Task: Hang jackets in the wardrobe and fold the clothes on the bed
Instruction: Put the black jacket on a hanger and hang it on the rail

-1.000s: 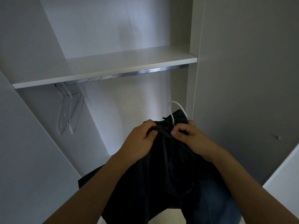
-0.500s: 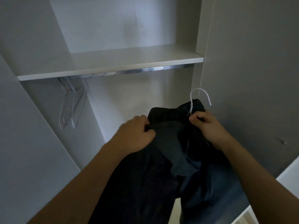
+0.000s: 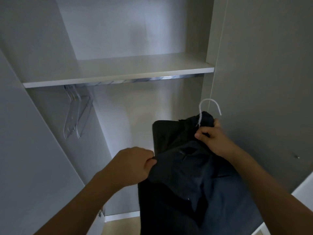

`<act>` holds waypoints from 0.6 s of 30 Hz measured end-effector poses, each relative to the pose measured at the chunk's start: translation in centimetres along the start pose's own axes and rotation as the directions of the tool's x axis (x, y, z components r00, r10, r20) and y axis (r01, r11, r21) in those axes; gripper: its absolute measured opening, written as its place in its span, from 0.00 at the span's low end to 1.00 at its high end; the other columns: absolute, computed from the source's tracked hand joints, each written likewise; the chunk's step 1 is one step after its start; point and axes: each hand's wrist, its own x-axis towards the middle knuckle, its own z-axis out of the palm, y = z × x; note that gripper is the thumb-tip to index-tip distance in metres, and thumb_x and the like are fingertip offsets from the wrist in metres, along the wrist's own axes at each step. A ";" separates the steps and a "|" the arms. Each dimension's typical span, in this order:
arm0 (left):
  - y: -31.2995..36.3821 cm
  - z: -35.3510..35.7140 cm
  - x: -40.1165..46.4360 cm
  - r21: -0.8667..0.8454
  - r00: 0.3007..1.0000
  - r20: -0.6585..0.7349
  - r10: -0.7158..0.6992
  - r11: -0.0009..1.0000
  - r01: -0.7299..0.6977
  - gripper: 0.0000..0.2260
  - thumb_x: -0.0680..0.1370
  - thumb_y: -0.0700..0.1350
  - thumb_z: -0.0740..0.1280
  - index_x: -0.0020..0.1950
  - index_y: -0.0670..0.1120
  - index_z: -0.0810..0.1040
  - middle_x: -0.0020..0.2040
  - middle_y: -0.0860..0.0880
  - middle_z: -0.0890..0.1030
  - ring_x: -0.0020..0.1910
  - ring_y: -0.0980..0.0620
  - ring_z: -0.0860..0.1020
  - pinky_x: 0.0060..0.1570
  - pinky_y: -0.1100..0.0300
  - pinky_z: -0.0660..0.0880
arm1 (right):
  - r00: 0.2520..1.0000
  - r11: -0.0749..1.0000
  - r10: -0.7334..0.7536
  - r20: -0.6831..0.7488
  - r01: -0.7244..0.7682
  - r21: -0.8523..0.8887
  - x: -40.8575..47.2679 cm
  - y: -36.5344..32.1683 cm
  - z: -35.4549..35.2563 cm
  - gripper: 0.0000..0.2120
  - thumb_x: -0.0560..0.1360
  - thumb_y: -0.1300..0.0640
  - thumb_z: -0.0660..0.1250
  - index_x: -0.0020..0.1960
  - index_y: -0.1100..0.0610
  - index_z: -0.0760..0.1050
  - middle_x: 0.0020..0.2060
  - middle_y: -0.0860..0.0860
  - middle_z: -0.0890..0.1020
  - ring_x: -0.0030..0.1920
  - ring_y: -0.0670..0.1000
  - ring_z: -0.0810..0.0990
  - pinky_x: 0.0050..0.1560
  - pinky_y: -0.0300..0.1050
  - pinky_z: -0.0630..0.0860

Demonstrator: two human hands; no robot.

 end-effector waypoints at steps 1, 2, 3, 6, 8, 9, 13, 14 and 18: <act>-0.3 -0.3 -0.5 -0.001 0.996 0.075 -0.040 0.999 0.041 0.15 0.83 0.54 0.54 0.40 0.50 0.70 0.34 0.55 0.71 0.36 0.57 0.72 0.39 0.63 0.66 | 0.999 0.998 0.039 -0.026 -0.038 0.041 0.1 0.0 -0.1 0.06 0.78 0.59 0.67 0.43 0.58 0.80 0.56 0.55 0.64 0.53 0.50 0.72 0.62 0.33 0.62; -0.4 -0.6 -0.5 -0.026 0.987 0.139 -0.078 0.996 0.083 0.14 0.83 0.53 0.56 0.41 0.49 0.71 0.36 0.53 0.73 0.38 0.55 0.74 0.39 0.63 0.66 | 0.996 0.992 0.081 -0.037 -0.077 0.102 0.1 0.0 0.0 0.07 0.78 0.58 0.67 0.44 0.59 0.81 0.56 0.56 0.66 0.52 0.51 0.73 0.61 0.36 0.64; -0.1 -0.8 -0.2 -0.094 0.978 0.178 -0.112 0.987 0.130 0.14 0.82 0.52 0.57 0.41 0.46 0.72 0.38 0.50 0.75 0.40 0.52 0.75 0.40 0.63 0.68 | 0.992 0.973 0.125 -0.022 -0.118 0.198 0.1 -0.3 0.3 0.08 0.79 0.57 0.66 0.43 0.59 0.81 0.56 0.58 0.67 0.51 0.52 0.74 0.60 0.39 0.68; 1.7 -0.2 2.3 -0.534 0.969 0.155 -0.193 0.809 0.247 0.19 0.80 0.58 0.56 0.42 0.44 0.73 0.42 0.47 0.77 0.44 0.49 0.77 0.46 0.56 0.71 | 0.966 0.789 0.170 0.197 -0.253 0.560 0.1 -2.1 1.6 0.13 0.79 0.58 0.65 0.36 0.58 0.77 0.49 0.59 0.75 0.44 0.51 0.78 0.49 0.42 0.77; 3.0 1.0 4.3 -0.640 0.967 0.115 -0.226 0.728 0.246 0.21 0.81 0.61 0.54 0.43 0.46 0.73 0.43 0.50 0.78 0.43 0.52 0.77 0.45 0.57 0.70 | 0.935 0.685 0.152 0.319 -0.332 0.648 -0.3 -3.2 2.4 0.13 0.79 0.61 0.63 0.36 0.59 0.74 0.37 0.55 0.78 0.36 0.49 0.78 0.40 0.40 0.76; 3.3 2.0 4.9 -0.626 0.971 0.091 -0.220 0.746 0.228 0.19 0.82 0.61 0.55 0.44 0.47 0.73 0.43 0.50 0.78 0.43 0.53 0.77 0.43 0.58 0.71 | 0.929 0.663 0.155 0.336 -0.350 0.661 -0.4 -3.4 2.8 0.13 0.79 0.61 0.63 0.35 0.59 0.74 0.34 0.53 0.78 0.35 0.49 0.78 0.39 0.41 0.76; 3.4 4.5 4.9 -0.554 0.989 0.020 -0.149 0.821 0.135 0.14 0.83 0.53 0.57 0.42 0.48 0.71 0.38 0.51 0.76 0.39 0.51 0.76 0.37 0.58 0.68 | 0.920 0.627 0.239 0.310 -0.390 0.674 -0.6 -2.6 3.7 0.15 0.78 0.61 0.65 0.33 0.59 0.73 0.33 0.55 0.79 0.35 0.52 0.78 0.41 0.44 0.76; 3.2 4.5 4.6 -0.513 0.994 0.007 -0.114 0.853 0.101 0.14 0.83 0.52 0.57 0.41 0.47 0.71 0.37 0.51 0.75 0.38 0.52 0.76 0.36 0.59 0.68 | 0.921 0.652 0.270 0.281 -0.390 0.650 -0.6 -2.1 3.7 0.15 0.78 0.61 0.65 0.33 0.59 0.73 0.33 0.56 0.78 0.35 0.52 0.78 0.40 0.44 0.76; 1.9 3.0 3.6 -0.391 0.995 0.094 -0.019 0.919 0.054 0.14 0.83 0.50 0.59 0.41 0.46 0.72 0.36 0.52 0.74 0.35 0.56 0.72 0.34 0.64 0.65 | 0.932 0.783 0.342 0.123 -0.355 0.512 -0.2 -0.6 4.2 0.11 0.76 0.58 0.70 0.39 0.64 0.77 0.46 0.60 0.79 0.41 0.55 0.80 0.34 0.39 0.76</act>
